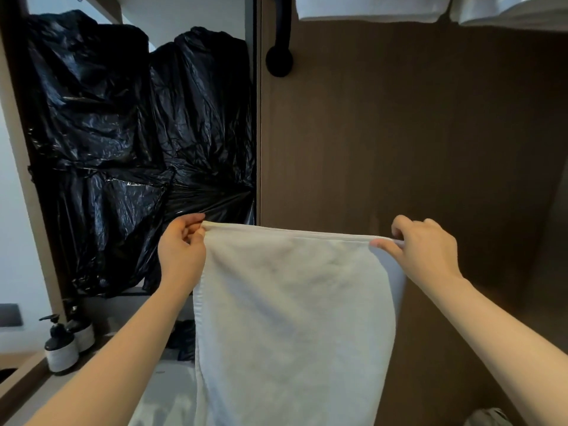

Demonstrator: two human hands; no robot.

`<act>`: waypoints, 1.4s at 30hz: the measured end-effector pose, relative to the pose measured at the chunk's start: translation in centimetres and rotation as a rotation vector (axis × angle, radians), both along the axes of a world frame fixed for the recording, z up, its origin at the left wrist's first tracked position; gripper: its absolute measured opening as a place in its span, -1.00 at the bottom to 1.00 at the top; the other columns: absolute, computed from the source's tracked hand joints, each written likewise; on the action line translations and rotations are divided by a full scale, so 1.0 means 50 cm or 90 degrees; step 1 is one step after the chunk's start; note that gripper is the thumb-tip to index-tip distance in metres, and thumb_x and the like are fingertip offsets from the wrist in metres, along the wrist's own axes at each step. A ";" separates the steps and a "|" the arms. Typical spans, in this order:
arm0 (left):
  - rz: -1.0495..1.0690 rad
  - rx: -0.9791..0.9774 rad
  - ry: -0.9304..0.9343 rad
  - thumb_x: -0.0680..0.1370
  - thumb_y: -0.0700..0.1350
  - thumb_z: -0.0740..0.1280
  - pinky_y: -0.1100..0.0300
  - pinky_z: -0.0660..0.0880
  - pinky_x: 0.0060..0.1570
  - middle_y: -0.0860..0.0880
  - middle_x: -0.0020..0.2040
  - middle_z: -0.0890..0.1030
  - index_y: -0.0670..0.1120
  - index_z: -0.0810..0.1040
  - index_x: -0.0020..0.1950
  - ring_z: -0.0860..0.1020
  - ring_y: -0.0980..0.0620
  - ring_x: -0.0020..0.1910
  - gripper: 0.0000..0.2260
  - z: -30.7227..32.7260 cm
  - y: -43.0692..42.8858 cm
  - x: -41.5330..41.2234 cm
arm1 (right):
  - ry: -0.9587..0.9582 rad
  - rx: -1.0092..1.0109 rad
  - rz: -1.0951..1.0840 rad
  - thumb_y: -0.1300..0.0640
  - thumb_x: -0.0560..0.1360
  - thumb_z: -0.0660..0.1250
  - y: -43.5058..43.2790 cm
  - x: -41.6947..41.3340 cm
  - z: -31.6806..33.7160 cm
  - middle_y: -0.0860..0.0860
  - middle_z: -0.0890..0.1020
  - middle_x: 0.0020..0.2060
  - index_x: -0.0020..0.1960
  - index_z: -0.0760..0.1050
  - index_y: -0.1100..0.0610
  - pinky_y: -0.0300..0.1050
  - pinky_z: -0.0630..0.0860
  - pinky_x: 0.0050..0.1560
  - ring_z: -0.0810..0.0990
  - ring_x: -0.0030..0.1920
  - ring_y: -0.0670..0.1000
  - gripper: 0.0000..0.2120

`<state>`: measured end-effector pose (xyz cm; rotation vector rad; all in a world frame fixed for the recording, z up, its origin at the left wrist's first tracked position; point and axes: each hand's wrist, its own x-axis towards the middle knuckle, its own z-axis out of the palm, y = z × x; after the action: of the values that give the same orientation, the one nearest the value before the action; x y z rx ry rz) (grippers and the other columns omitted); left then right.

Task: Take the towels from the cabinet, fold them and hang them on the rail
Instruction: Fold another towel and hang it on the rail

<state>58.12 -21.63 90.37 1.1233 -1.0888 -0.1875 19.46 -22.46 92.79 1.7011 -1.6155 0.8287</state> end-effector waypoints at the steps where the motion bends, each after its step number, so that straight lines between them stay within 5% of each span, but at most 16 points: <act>1: -0.001 0.017 -0.001 0.55 -0.22 0.32 0.37 0.44 -0.21 0.12 -0.13 0.61 0.18 0.54 -0.03 0.58 0.18 -0.20 -0.74 -0.010 0.001 0.000 | 0.009 0.018 -0.009 -0.41 0.40 0.19 0.001 -0.002 -0.011 -0.11 0.48 -0.40 -0.18 0.45 -0.03 -0.30 0.36 -0.46 0.47 -0.26 -0.08 -0.56; 8: -0.012 0.097 -0.007 0.55 -0.19 0.33 0.38 0.41 -0.24 0.07 -0.18 0.63 0.05 0.61 0.04 0.58 0.13 -0.21 -0.83 -0.085 0.007 -0.009 | 0.061 0.145 -0.093 -0.46 0.42 0.15 -0.012 0.005 -0.112 -0.15 0.41 -0.45 -0.29 0.46 -0.05 -0.31 0.30 -0.49 0.38 -0.29 -0.12 -0.52; 12: -0.046 0.095 -0.008 0.55 -0.20 0.34 0.41 0.44 -0.23 0.08 -0.14 0.64 0.03 0.62 0.06 0.60 0.13 -0.16 -0.83 -0.077 0.026 -0.032 | 0.024 0.175 -0.073 -0.38 0.44 0.24 0.005 -0.001 -0.117 -0.09 0.44 -0.28 -0.17 0.49 0.00 -0.25 0.43 -0.36 0.41 -0.18 -0.09 -0.57; 17: -0.159 0.073 -0.048 0.52 -0.24 0.40 0.44 0.51 -0.14 0.06 -0.17 0.67 0.06 0.62 0.00 0.62 0.18 -0.15 -0.80 -0.081 0.090 -0.107 | -0.093 0.257 0.189 -0.15 0.49 0.38 0.071 0.074 -0.111 -0.03 0.56 -0.07 0.02 0.56 0.03 -0.10 0.44 -0.04 0.50 0.02 0.02 -0.73; 19: -0.196 0.081 -0.053 0.49 -0.25 0.43 0.44 0.51 -0.11 0.08 -0.29 0.65 -0.01 0.62 -0.01 0.62 0.21 -0.20 -0.84 -0.094 0.119 -0.144 | -0.178 0.289 0.314 -0.08 0.52 0.36 0.108 0.125 -0.126 -0.10 0.59 0.06 0.16 0.58 0.01 -0.25 0.44 0.10 0.51 0.08 -0.11 -0.73; 22: -0.240 0.113 -0.004 0.44 -0.29 0.47 0.42 0.51 -0.16 0.05 -0.37 0.64 -0.11 0.57 -0.08 0.62 0.19 -0.27 -0.86 -0.124 0.156 -0.186 | -0.331 0.337 0.411 -0.04 0.55 0.33 0.156 0.178 -0.174 -0.25 0.54 0.14 0.27 0.55 -0.04 -0.62 0.28 0.04 0.45 0.05 -0.39 -0.70; 26: -0.265 0.153 0.044 0.42 -0.31 0.48 0.32 0.53 -0.19 -0.02 -0.35 0.67 -0.12 0.51 -0.15 0.63 0.11 -0.29 -0.82 -0.163 0.189 -0.212 | -0.465 0.369 0.479 0.01 0.58 0.28 0.188 0.203 -0.242 -0.25 0.55 0.21 0.32 0.51 -0.05 -0.61 0.28 0.12 0.46 0.19 -0.33 -0.69; 31: -0.290 0.172 0.042 0.41 -0.32 0.49 0.34 0.53 -0.24 -0.06 -0.30 0.68 -0.11 0.52 -0.18 0.63 0.12 -0.29 -0.82 -0.187 0.218 -0.223 | -0.533 0.354 0.545 0.06 0.59 0.28 0.210 0.217 -0.283 -0.21 0.60 0.11 0.19 0.57 -0.01 -0.48 0.39 0.11 0.51 0.17 -0.25 -0.79; 36: -0.314 0.190 0.050 0.42 -0.31 0.48 0.32 0.52 -0.22 -0.09 -0.25 0.68 -0.11 0.55 -0.16 0.64 0.09 -0.25 -0.84 -0.197 0.241 -0.229 | -0.577 0.356 0.563 0.06 0.58 0.28 0.223 0.220 -0.296 -0.20 0.58 -0.14 -0.08 0.50 -0.01 -0.43 0.45 -0.14 0.55 -0.08 -0.17 -0.93; 42: -0.263 0.240 -0.010 0.41 -0.31 0.49 0.32 0.54 -0.20 -0.02 -0.22 0.66 -0.11 0.61 -0.12 0.60 0.03 -0.23 -0.85 -0.245 0.280 -0.207 | -0.605 0.363 0.538 -0.03 0.57 0.25 0.234 0.221 -0.305 -0.24 0.56 -0.19 -0.06 0.48 -0.01 -0.40 0.48 -0.15 0.54 -0.09 -0.19 -0.89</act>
<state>47.76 -7.65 78.11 1.2188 -1.3268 -0.7347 30.53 -10.78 77.54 2.7212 -1.7669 1.9476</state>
